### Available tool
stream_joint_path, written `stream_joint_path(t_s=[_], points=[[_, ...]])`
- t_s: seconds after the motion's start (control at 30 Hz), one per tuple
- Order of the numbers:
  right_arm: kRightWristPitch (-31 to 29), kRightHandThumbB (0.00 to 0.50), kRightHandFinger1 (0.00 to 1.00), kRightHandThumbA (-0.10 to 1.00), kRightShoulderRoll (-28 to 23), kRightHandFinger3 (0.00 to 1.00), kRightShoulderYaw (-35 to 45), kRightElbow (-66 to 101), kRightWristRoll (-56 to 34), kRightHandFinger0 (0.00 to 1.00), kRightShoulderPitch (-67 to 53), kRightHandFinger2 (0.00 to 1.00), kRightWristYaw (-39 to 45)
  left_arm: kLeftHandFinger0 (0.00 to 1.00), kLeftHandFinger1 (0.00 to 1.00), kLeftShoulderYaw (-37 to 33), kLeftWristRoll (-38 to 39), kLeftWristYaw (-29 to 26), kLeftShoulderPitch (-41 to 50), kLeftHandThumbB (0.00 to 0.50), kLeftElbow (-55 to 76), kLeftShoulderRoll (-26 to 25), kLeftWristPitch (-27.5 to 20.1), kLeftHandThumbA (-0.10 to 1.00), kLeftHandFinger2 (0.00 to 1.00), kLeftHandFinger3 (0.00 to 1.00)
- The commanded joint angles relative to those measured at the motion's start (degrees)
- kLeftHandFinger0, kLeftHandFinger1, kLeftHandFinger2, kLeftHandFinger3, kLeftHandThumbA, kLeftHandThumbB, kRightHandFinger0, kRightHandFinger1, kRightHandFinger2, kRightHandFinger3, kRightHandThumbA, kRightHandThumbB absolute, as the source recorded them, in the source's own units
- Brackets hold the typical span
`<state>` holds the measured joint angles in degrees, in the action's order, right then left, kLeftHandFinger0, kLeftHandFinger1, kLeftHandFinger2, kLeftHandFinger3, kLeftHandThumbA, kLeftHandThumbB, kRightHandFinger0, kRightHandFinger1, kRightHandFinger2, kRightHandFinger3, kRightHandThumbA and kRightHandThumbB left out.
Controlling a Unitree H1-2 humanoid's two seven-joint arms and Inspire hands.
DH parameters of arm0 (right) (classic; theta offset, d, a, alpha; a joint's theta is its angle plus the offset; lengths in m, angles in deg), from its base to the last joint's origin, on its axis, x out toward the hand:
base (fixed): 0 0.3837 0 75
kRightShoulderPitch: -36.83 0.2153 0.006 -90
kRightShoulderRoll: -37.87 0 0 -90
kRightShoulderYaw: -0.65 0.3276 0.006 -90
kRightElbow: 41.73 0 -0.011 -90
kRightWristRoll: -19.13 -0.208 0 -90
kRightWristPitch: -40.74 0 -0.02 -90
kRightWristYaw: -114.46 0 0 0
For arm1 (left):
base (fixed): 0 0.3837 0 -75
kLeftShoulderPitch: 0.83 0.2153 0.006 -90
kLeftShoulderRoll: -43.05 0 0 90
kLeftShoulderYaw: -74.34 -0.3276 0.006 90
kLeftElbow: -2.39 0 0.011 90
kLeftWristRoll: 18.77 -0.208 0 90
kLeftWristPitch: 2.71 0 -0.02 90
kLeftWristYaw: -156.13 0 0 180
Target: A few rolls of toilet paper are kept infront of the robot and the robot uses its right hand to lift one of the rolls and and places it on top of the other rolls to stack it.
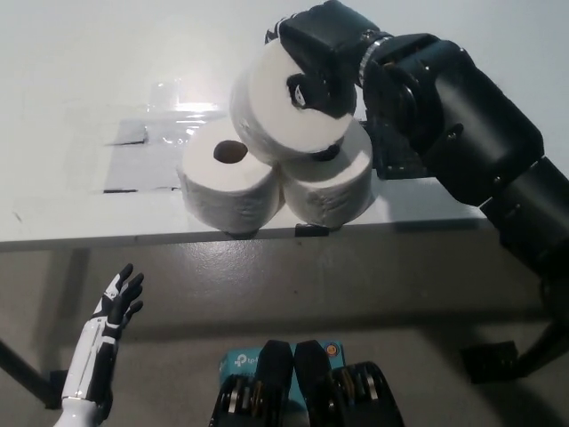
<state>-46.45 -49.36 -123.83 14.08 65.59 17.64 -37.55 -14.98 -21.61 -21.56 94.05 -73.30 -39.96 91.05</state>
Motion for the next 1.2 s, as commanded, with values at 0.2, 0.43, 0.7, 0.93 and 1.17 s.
stream_joint_path(t_s=[0.2,0.43,0.7,0.93,1.17], points=[[4.0,0.342,1.0,0.21,1.4,1.0,-2.4,-5.1,-0.9,1.0,4.1,1.0,10.8,1.0,1.0,0.2,-0.2,0.6,-1.0,0.077,1.7,-1.0,-1.2,1.0,1.0,1.0],[4.3,0.38,1.0,0.34,2.3,1.0,-1.6,-10.3,-1.7,1.0,6.1,1.0,9.8,1.0,1.0,0.1,-0.5,0.5,-1.0,0.083,1.8,-1.0,-1.4,1.0,1.0,1.0],[4.6,0.459,1.0,0.51,2.5,1.0,-1.0,-13.6,-2.1,1.0,9.3,1.0,10.3,1.0,1.0,0.0,-0.7,0.5,-1.1,0.112,1.6,-1.0,-1.3,1.0,1.0,1.0],[4.8,0.496,1.0,0.49,4.3,1.0,1.7,-21.4,-6.6,1.0,16.0,1.0,14.6,1.0,1.0,0.0,-0.8,0.5,-1.2,0.125,1.5,-1.1,-1.6,1.0,1.0,1.0],[2.7,0.5,1.0,0.56,5.1,1.0,1.4,-25.6,-7.7,1.0,21.3,1.0,18.1,1.0,1.0,-0.1,-1.3,0.7,-1.5,0.141,1.4,-1.4,-1.6,1.0,1.0,1.0]])
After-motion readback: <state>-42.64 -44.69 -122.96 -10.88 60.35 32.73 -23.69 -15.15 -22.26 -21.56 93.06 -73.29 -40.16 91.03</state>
